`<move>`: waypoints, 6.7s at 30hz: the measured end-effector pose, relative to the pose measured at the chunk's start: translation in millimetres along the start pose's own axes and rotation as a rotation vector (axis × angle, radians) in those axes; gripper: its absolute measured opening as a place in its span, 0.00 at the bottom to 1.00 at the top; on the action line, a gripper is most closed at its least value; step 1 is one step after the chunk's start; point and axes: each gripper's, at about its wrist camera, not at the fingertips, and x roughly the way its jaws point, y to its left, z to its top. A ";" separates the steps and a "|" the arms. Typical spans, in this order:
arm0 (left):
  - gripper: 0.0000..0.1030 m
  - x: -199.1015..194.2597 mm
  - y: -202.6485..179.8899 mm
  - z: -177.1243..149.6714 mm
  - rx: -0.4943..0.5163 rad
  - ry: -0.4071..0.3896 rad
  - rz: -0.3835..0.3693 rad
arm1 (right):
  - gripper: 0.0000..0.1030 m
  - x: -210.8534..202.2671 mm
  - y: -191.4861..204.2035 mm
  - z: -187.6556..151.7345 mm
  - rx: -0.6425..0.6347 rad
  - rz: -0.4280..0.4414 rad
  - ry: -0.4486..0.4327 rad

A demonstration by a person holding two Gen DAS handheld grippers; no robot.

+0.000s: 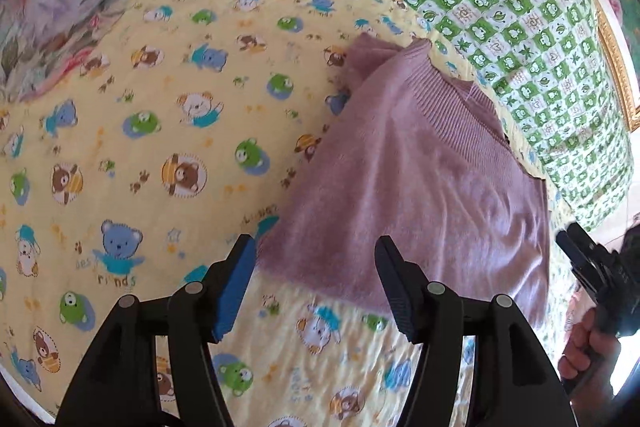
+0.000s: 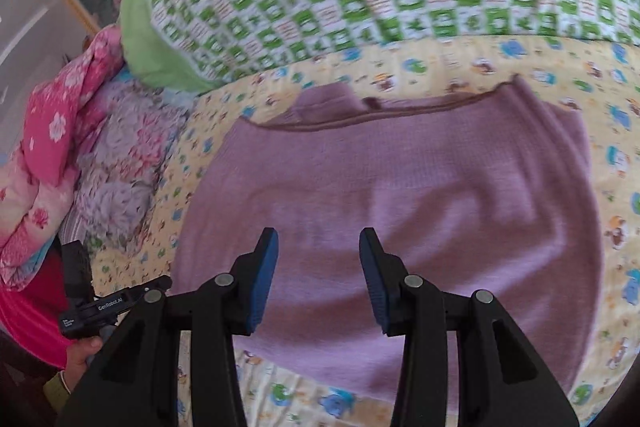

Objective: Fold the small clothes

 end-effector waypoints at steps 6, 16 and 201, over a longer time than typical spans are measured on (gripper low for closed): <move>0.65 1.4 14.3 -0.4 -0.026 0.039 -0.048 | 0.46 31.7 40.2 9.6 -0.030 0.013 0.033; 0.75 53.1 25.7 30.1 -0.131 0.177 -0.169 | 0.48 31.4 37.1 5.9 0.073 -0.060 0.021; 0.35 73.4 -200.1 57.4 0.262 0.286 -0.458 | 0.31 -2.6 -129.0 17.6 0.465 0.442 0.059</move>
